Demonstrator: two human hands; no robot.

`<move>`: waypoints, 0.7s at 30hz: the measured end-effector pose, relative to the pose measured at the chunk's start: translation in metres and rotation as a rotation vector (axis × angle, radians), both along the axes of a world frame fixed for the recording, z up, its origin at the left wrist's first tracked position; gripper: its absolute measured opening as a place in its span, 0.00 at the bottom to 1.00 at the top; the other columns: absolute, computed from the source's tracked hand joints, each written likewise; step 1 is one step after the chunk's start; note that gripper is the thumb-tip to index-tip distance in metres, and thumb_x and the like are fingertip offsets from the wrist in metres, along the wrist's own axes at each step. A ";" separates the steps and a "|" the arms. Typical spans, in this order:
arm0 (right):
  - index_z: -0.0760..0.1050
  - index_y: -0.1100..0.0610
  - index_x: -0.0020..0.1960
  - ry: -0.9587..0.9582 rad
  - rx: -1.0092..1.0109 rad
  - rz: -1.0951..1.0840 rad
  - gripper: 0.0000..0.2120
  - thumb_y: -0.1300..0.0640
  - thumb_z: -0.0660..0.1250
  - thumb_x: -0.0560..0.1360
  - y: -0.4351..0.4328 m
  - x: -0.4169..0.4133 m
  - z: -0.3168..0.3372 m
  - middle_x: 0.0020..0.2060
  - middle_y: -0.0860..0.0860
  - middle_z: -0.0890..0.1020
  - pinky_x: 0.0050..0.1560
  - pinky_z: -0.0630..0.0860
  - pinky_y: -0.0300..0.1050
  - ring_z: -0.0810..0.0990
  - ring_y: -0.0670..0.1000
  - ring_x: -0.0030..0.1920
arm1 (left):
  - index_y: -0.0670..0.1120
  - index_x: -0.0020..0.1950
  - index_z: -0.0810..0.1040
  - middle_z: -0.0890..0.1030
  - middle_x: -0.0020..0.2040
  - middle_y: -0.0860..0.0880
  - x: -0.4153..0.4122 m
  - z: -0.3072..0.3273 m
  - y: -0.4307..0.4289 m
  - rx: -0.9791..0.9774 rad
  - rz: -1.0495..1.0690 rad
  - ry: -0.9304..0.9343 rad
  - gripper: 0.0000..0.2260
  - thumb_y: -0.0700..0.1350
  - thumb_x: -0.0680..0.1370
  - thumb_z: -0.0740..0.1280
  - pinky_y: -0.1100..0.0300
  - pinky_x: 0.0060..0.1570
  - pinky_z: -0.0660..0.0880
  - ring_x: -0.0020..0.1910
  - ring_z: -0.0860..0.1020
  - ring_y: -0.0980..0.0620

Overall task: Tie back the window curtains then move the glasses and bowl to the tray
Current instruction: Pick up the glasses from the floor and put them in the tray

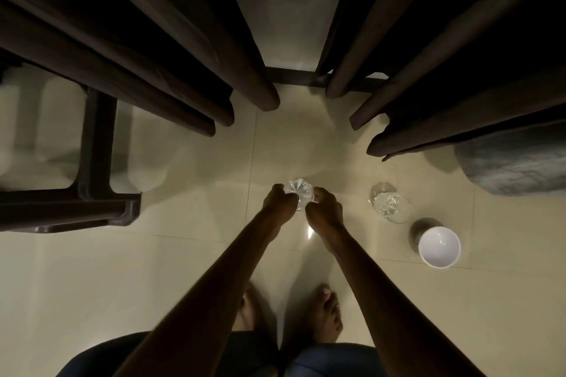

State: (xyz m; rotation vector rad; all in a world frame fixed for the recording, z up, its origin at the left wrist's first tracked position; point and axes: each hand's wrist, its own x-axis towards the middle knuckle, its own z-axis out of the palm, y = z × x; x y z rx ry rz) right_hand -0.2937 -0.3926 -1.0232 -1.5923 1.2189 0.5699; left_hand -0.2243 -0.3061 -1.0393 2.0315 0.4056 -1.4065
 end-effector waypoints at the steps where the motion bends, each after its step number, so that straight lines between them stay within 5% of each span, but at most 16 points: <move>1: 0.77 0.55 0.65 -0.010 -0.023 -0.017 0.20 0.64 0.61 0.75 0.000 0.000 0.008 0.60 0.54 0.82 0.53 0.73 0.44 0.79 0.56 0.59 | 0.39 0.70 0.72 0.78 0.62 0.39 -0.002 0.009 -0.001 0.011 0.015 -0.023 0.20 0.38 0.77 0.59 0.59 0.40 0.75 0.57 0.78 0.42; 5: 0.80 0.56 0.63 -0.046 -0.138 -0.037 0.15 0.55 0.65 0.78 -0.002 -0.004 0.053 0.59 0.53 0.84 0.57 0.74 0.43 0.81 0.54 0.59 | 0.41 0.62 0.77 0.82 0.58 0.43 -0.012 0.062 0.005 0.075 0.010 -0.179 0.14 0.39 0.77 0.62 0.64 0.33 0.69 0.44 0.76 0.51; 8: 0.82 0.57 0.59 -0.088 -0.227 0.006 0.15 0.49 0.70 0.77 0.000 -0.005 0.096 0.55 0.51 0.86 0.49 0.67 0.36 0.83 0.52 0.57 | 0.45 0.62 0.79 0.83 0.59 0.48 -0.019 0.107 0.012 0.111 0.062 -0.345 0.14 0.45 0.78 0.71 0.58 0.54 0.77 0.56 0.81 0.47; 10: 0.82 0.57 0.56 -0.102 -0.296 0.088 0.12 0.52 0.71 0.76 0.001 -0.007 0.142 0.52 0.51 0.87 0.45 0.66 0.36 0.84 0.52 0.55 | 0.46 0.60 0.81 0.85 0.58 0.49 -0.019 0.153 0.019 0.117 0.092 -0.414 0.13 0.44 0.76 0.73 0.57 0.58 0.77 0.57 0.81 0.47; 15: 0.83 0.57 0.52 -0.192 -0.396 0.112 0.08 0.59 0.70 0.73 0.005 -0.014 0.242 0.47 0.51 0.88 0.41 0.71 0.35 0.85 0.52 0.48 | 0.51 0.54 0.83 0.86 0.53 0.51 -0.019 0.259 0.031 0.076 0.107 -0.494 0.11 0.41 0.73 0.71 0.61 0.53 0.76 0.54 0.83 0.50; 21: 0.81 0.56 0.61 -0.343 -0.346 0.244 0.15 0.57 0.71 0.74 0.021 -0.036 0.383 0.49 0.54 0.86 0.49 0.79 0.42 0.85 0.52 0.46 | 0.54 0.48 0.84 0.86 0.49 0.55 -0.030 0.406 0.063 0.048 0.030 -0.533 0.07 0.46 0.71 0.74 0.64 0.46 0.70 0.50 0.82 0.51</move>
